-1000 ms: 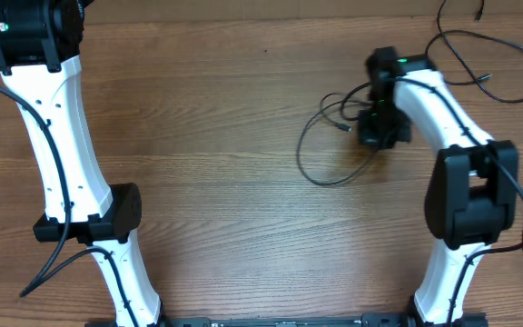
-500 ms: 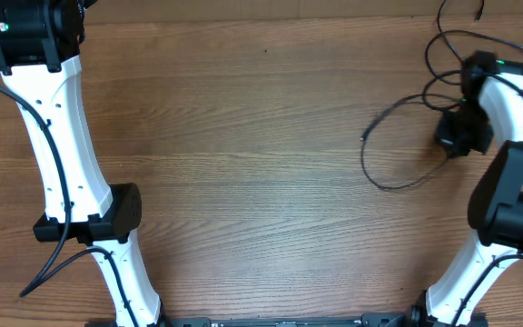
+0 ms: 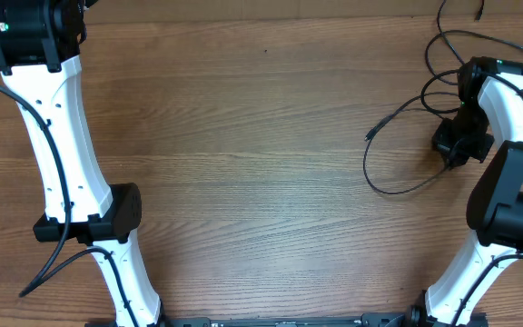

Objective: Untangle cables

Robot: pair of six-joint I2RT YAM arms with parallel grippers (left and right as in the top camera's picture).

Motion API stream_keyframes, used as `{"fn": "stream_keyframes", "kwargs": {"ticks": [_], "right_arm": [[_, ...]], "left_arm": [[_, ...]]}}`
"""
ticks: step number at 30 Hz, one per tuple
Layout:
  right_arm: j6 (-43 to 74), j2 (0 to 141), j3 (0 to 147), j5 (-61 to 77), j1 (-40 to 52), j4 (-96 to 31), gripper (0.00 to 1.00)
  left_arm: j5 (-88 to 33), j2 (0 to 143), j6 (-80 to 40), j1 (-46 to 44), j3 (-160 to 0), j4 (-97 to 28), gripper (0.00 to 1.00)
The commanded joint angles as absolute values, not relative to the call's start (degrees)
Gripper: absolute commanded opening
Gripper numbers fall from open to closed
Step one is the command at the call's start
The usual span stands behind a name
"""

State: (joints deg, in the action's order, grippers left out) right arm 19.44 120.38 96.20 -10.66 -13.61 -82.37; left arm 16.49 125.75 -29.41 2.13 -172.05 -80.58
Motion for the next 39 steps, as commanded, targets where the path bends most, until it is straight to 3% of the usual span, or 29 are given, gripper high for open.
{"fn": "stream_keyframes", "kwargs": {"ticks": [1,9,15,25,26,27,30,34,39], "right_arm": [[21.26,113.01,95.88,-12.56,-13.52,-82.5,0.04],[23.27,96.4,92.31,-16.45,-14.24,-83.66,0.04],[30.72,84.9,76.62,-16.43,-16.82,-77.19,0.04],[30.68,86.54,57.69,-11.4,-22.44,-59.86,0.12],[30.65,87.0,55.75,-10.96,-22.96,-58.22,0.15],[30.65,87.31,54.57,-10.31,-23.24,-57.08,0.24],[30.63,87.64,53.58,-8.34,-23.49,-55.55,0.64],[30.63,87.5,56.1,-6.7,-23.44,-53.39,1.0],[30.63,87.53,58.5,-1.85,-23.51,-43.35,1.0]], "left_arm": [[16.23,125.99,-28.71,2.24,-172.11,-80.09,1.0],[15.75,125.99,-28.73,2.22,-172.11,-79.42,1.0],[12.82,125.99,-28.75,2.22,-172.11,-79.33,1.0],[8.67,125.99,-28.99,2.2,-172.11,-79.24,1.0],[8.29,125.99,-28.97,2.17,-172.11,-79.29,1.0],[7.86,125.99,-28.97,2.17,-172.11,-79.26,1.0],[7.42,125.99,-28.99,2.17,-172.11,-79.24,1.0],[7.42,125.99,-29.41,2.17,-172.11,-78.91,1.0],[7.42,125.99,-29.39,1.85,-172.11,-78.32,0.99]]}}
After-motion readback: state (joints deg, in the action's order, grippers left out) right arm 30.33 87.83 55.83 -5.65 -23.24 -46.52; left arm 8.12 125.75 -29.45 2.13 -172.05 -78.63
